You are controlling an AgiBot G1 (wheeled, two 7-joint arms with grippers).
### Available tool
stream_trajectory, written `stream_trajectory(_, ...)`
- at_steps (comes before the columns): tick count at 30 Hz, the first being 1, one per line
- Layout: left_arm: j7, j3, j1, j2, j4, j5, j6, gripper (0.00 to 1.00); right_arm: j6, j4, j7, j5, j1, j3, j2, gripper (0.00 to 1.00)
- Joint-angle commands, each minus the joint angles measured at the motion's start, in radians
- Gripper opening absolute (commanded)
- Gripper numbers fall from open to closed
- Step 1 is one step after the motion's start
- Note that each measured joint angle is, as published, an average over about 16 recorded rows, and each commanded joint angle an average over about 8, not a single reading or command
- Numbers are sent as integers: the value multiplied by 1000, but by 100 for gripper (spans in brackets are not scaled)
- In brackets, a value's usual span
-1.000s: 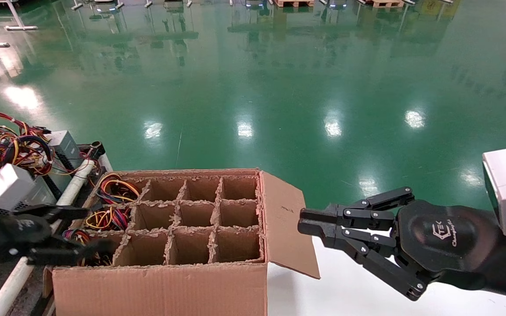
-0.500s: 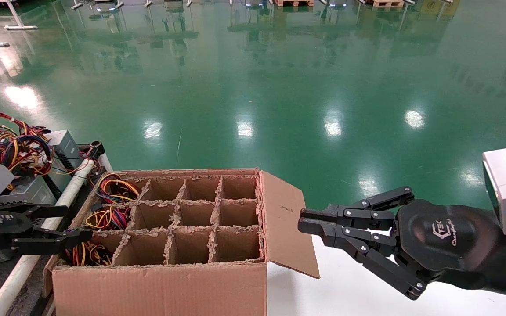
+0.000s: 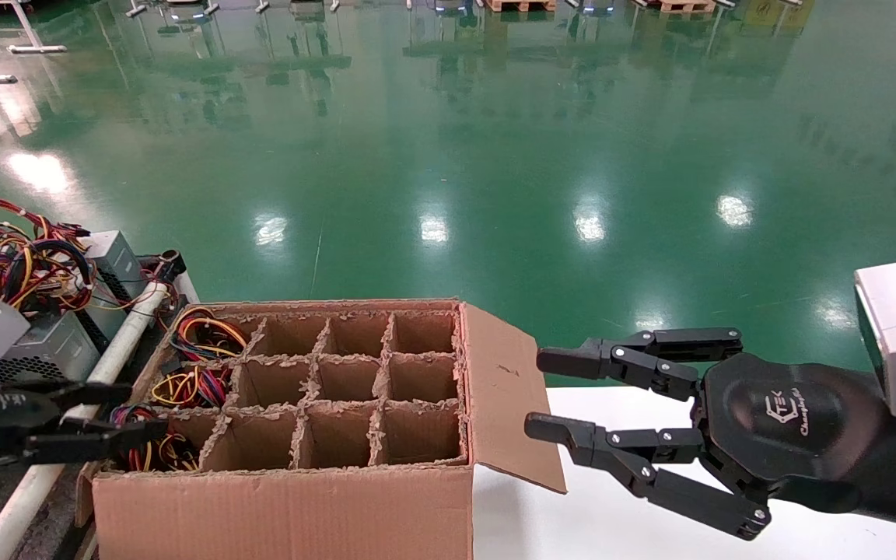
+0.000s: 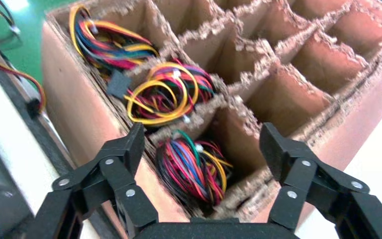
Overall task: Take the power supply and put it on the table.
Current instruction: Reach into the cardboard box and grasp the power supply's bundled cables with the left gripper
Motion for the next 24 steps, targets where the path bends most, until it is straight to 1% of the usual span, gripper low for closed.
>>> stream_trajectory(1,0,5,-6,2,15,5,13,0,0,0,0,0,0,0,0,100)
stream_trajectory(24,54,15,6,17,87,18,16,0,0,0,0,0,0,0,0,100)
